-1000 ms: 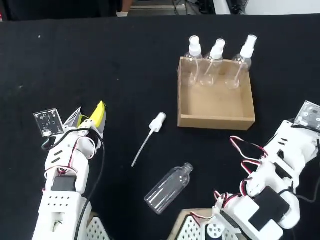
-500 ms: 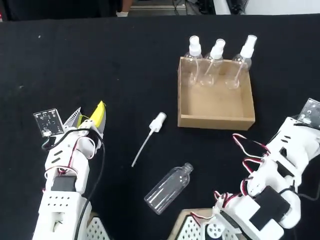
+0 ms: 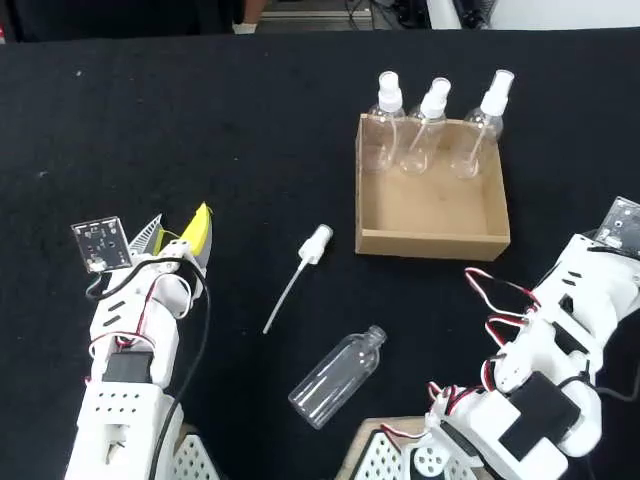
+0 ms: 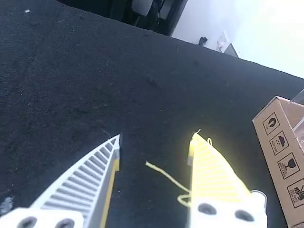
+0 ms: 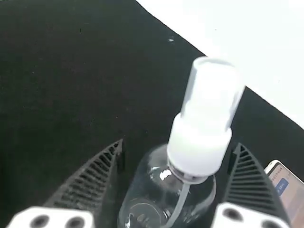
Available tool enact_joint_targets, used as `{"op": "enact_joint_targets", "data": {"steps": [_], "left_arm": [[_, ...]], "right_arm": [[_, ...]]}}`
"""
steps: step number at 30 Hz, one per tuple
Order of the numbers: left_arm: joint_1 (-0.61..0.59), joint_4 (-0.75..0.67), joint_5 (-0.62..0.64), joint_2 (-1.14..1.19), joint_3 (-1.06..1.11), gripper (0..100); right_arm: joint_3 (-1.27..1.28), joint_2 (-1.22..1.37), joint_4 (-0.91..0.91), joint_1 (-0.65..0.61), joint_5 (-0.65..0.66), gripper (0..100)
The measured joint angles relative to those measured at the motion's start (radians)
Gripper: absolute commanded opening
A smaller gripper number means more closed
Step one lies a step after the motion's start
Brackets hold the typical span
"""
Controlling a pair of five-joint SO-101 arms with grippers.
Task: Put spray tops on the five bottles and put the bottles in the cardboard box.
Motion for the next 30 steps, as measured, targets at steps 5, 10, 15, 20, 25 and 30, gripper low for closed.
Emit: {"op": "enact_joint_targets", "data": {"steps": [5,10,15,20,25,30], "left_arm": [[0.005,0.0,-0.006,0.0,0.0,23],[0.005,0.0,-0.008,0.0,0.0,23],[0.005,0.0,-0.008,0.0,0.0,23],[0.005,0.0,-0.008,0.0,0.0,23],[0.005,0.0,-0.008,0.0,0.0,23],[0.005,0.0,-0.008,0.0,0.0,23]], "right_arm": [[0.0,0.0,0.0,0.0,-0.072,29.2],[0.0,0.0,0.0,0.002,-0.084,29.2],[-0.002,0.02,0.0,0.002,-0.084,29.2],[-0.011,0.103,-0.002,0.003,-0.084,29.2],[-0.038,0.104,-0.002,0.005,-0.084,29.2],[-0.038,0.104,-0.002,0.005,-0.084,29.2]]}}
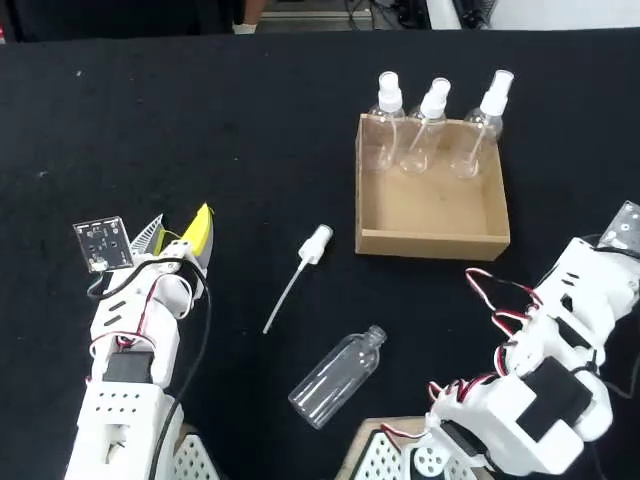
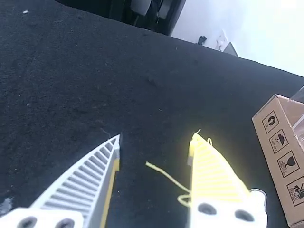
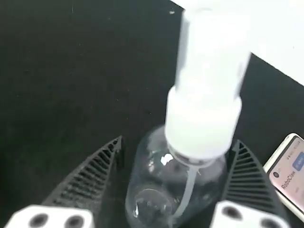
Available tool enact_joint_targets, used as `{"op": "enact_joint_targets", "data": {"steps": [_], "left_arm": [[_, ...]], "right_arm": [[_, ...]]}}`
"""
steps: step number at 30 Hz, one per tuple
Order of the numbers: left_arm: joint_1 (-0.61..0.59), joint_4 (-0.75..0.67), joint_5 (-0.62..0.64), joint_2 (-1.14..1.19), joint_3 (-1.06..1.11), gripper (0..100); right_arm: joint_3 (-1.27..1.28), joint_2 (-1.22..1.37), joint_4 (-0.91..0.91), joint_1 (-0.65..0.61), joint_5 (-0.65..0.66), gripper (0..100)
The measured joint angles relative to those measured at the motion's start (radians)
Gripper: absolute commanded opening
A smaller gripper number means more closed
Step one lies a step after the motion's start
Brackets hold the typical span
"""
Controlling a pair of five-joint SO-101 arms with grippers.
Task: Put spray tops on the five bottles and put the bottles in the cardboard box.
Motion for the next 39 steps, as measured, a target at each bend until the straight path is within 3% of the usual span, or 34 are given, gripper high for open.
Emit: {"op": "enact_joint_targets", "data": {"steps": [39], "left_arm": [[0.0,0.0,0.0,0.0,0.0,23]], "right_arm": [[0.023,-0.069,0.0,0.003,-0.009,29.2]]}}
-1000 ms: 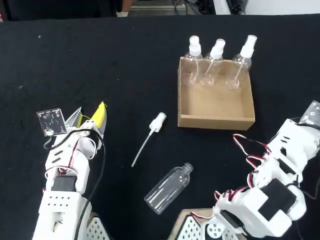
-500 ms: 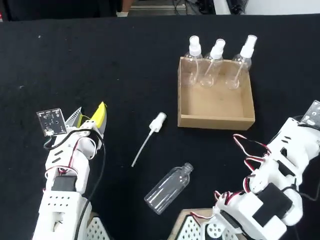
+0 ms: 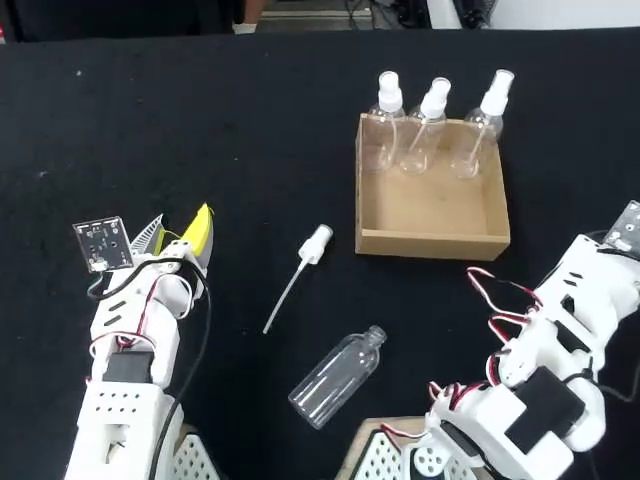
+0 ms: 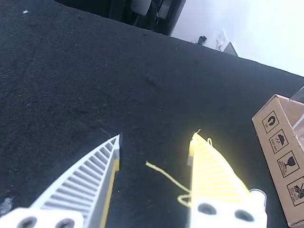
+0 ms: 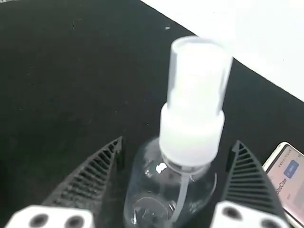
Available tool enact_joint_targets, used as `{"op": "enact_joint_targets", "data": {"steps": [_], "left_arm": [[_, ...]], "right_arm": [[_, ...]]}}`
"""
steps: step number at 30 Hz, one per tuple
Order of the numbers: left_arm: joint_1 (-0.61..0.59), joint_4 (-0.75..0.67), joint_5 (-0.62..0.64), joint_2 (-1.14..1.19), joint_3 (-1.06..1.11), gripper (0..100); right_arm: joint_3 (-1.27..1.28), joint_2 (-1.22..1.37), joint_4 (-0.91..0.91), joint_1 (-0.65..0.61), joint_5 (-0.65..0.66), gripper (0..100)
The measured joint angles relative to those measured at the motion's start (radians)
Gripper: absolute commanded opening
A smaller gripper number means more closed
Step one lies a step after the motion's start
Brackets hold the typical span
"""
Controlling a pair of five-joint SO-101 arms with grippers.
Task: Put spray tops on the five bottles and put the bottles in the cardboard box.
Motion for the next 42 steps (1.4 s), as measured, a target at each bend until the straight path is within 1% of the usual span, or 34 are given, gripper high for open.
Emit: {"op": "enact_joint_targets", "data": {"steps": [3,8,14,16,19,21,27,32,34,36,39,42], "left_arm": [[0.0,0.0,0.0,0.0,0.0,23],[0.0,0.0,0.0,0.0,0.0,23],[0.0,0.0,0.0,0.0,0.0,23],[0.0,0.0,0.0,0.0,0.0,23],[0.0,0.0,0.0,0.0,0.0,23],[0.0,0.0,0.0,0.0,0.0,23],[0.0,0.0,0.0,0.0,0.0,23],[0.0,0.0,0.0,0.0,0.0,23],[0.0,0.0,0.0,0.0,0.0,23],[0.0,0.0,0.0,0.0,0.0,23],[0.0,0.0,0.0,0.0,0.0,23],[0.0,0.0,0.0,0.0,0.0,23]], "right_arm": [[0.0,0.0,0.0,0.0,0.0,28.5],[0.0,0.0,0.0,0.0,0.0,17.4],[0.0,0.0,0.0,0.0,0.003,16.2],[0.0,0.0,0.0,0.0,0.003,11.5],[0.0,0.0,0.0,0.003,0.003,1.1],[0.0,0.0,0.0,0.005,0.003,2.2],[-0.002,-0.011,0.0,0.005,-0.002,1.0],[0.0,-0.075,0.017,0.005,-0.043,1.0],[0.0,-0.147,0.094,0.005,-0.049,1.0],[-0.011,-0.239,0.218,0.005,-0.051,1.0],[-0.087,-0.404,0.486,-0.012,-0.075,1.0],[-0.195,-0.562,0.787,-0.075,-0.123,1.0]]}}
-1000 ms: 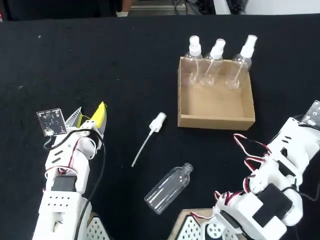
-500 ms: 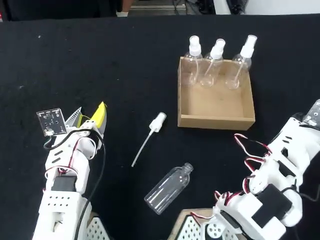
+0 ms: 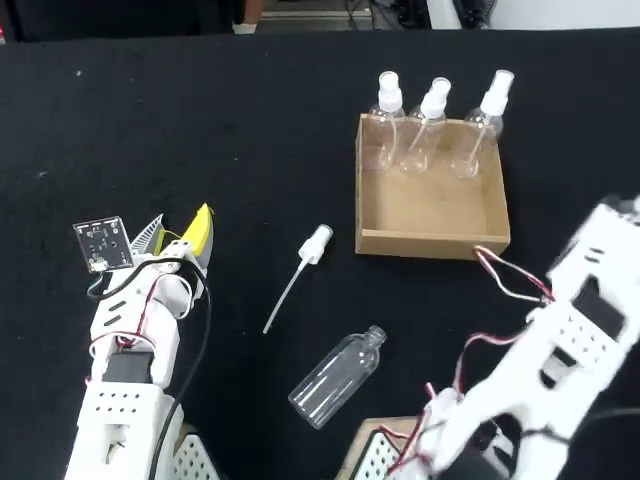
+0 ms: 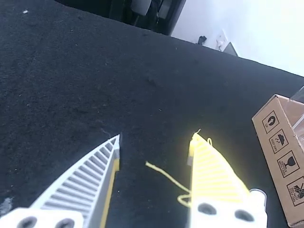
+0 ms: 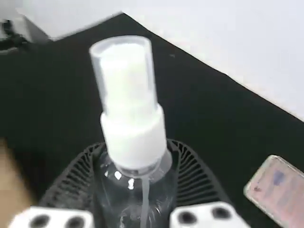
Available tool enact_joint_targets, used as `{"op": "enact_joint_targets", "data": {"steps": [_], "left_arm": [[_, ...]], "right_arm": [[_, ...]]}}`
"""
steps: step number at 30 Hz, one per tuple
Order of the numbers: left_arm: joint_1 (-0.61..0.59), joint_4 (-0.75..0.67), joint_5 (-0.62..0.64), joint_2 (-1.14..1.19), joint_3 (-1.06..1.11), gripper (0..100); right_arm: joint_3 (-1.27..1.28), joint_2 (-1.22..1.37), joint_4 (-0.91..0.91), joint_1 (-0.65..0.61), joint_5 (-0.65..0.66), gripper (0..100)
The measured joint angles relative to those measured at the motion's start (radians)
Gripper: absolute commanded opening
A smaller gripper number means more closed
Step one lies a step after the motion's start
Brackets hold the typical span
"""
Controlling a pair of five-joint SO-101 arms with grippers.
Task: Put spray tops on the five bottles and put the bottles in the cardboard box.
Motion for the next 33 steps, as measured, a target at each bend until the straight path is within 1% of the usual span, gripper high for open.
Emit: {"op": "enact_joint_targets", "data": {"steps": [2,3,7,11,17,21,25,33], "left_arm": [[0.0,0.0,0.0,0.0,0.0,23],[0.0,0.0,0.0,0.0,0.0,23],[0.0,0.0,0.0,0.0,0.0,23],[0.0,0.0,0.0,0.0,0.0,23],[0.0,0.0,0.0,0.0,0.0,23],[0.0,0.0,0.0,0.0,0.0,23],[0.0,0.0,0.0,0.0,0.0,23],[0.0,0.0,0.0,0.0,0.0,23]], "right_arm": [[-0.046,-0.081,0.158,-0.068,-0.025,1.0],[-0.052,-0.112,0.198,-0.109,-0.037,1.0],[-0.052,-0.158,0.216,-0.287,-0.089,1.1],[0.011,-0.16,0.121,-0.436,-0.13,1.1],[0.14,-0.16,-0.063,-0.609,-0.133,1.1],[0.221,-0.16,-0.207,-0.69,-0.133,1.1],[0.247,-0.132,-0.345,-0.712,-0.133,1.1],[0.218,0.17,-0.454,-0.713,-0.133,1.1]]}}
